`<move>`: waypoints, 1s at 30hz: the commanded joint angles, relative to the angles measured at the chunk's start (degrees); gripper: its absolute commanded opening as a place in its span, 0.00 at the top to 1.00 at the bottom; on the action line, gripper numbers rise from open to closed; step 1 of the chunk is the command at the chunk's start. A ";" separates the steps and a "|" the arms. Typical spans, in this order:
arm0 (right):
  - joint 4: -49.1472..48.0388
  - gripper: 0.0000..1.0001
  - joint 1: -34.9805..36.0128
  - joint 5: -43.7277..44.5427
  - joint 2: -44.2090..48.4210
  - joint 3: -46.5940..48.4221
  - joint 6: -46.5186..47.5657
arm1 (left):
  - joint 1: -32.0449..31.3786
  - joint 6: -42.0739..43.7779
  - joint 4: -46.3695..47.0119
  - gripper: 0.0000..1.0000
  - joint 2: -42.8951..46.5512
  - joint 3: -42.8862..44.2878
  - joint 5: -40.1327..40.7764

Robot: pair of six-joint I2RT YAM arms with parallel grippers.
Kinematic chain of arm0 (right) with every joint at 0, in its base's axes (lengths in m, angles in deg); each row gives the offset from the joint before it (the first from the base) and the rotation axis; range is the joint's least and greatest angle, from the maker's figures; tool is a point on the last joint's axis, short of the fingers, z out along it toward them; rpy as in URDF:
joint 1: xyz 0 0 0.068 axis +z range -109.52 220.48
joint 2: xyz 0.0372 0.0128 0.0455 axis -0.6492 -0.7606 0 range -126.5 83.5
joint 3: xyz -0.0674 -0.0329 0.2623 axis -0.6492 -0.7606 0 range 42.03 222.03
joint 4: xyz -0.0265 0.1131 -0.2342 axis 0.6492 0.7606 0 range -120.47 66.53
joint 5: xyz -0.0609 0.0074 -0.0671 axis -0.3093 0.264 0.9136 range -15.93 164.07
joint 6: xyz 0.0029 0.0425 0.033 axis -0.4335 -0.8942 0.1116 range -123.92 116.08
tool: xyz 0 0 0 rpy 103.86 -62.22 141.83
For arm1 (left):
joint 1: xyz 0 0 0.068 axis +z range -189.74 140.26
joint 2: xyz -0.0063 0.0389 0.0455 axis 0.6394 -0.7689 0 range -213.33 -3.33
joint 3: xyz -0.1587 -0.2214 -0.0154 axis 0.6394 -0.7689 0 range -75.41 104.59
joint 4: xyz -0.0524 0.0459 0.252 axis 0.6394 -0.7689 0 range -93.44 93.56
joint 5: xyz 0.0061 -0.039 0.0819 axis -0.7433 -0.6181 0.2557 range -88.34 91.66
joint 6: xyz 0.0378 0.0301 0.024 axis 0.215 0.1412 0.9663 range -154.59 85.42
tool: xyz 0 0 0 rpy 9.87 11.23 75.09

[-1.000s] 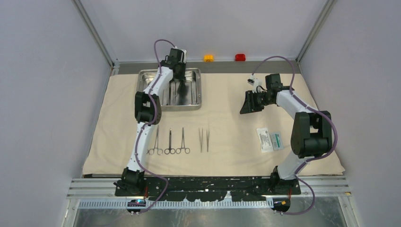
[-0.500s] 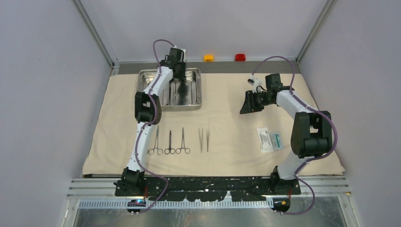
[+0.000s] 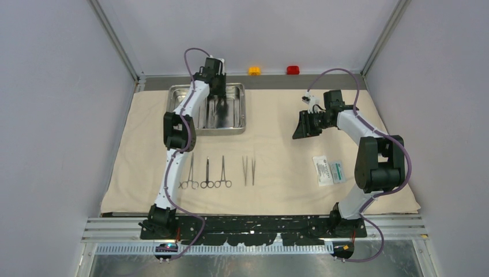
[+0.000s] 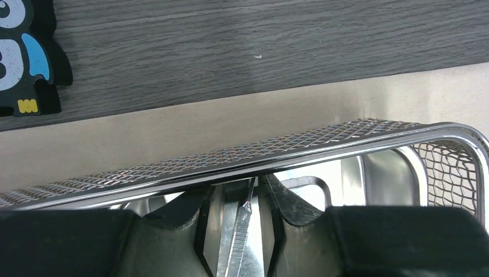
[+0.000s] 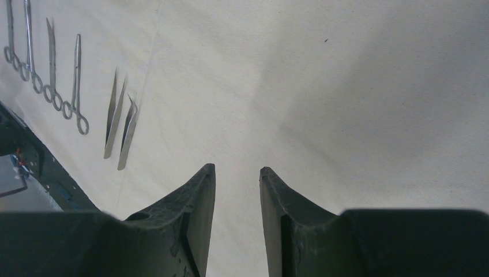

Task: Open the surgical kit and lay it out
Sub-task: Pick up the medical item from the container.

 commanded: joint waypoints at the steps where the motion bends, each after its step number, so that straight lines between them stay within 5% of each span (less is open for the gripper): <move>1: -0.91 0.60 -0.28 -1.20 0.78 2.28 -0.25 | 0.61 -0.13 2.09 0.70 2.31 -0.09 -0.99; 30: -1.06 0.60 -0.26 -1.30 0.74 2.00 0.01 | -1.30 9.94 -1.37 0.77 2.48 -7.34 -2.48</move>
